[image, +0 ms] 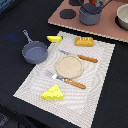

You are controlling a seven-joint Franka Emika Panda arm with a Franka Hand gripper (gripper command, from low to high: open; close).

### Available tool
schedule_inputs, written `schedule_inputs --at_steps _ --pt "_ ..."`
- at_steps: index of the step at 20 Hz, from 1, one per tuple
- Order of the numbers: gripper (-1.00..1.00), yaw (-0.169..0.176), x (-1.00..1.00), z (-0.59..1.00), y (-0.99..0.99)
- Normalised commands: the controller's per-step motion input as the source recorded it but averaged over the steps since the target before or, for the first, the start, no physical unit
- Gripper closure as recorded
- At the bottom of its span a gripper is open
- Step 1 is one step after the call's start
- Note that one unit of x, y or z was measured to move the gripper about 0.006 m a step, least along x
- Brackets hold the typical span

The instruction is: Interact with the objects in diverse but meaningful ways.

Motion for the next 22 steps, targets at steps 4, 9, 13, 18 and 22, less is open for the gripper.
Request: schedule_inputs --at_steps 4,9,13,18,22 --pt "1.00 0.040 0.16 0.01 0.31" --pt "-1.00 0.056 0.15 0.00 0.40" --pt "-1.00 0.059 0.15 0.03 0.38" --pt "-1.00 0.062 0.09 0.44 0.29" --pt "-1.00 0.041 0.00 0.95 -0.08"
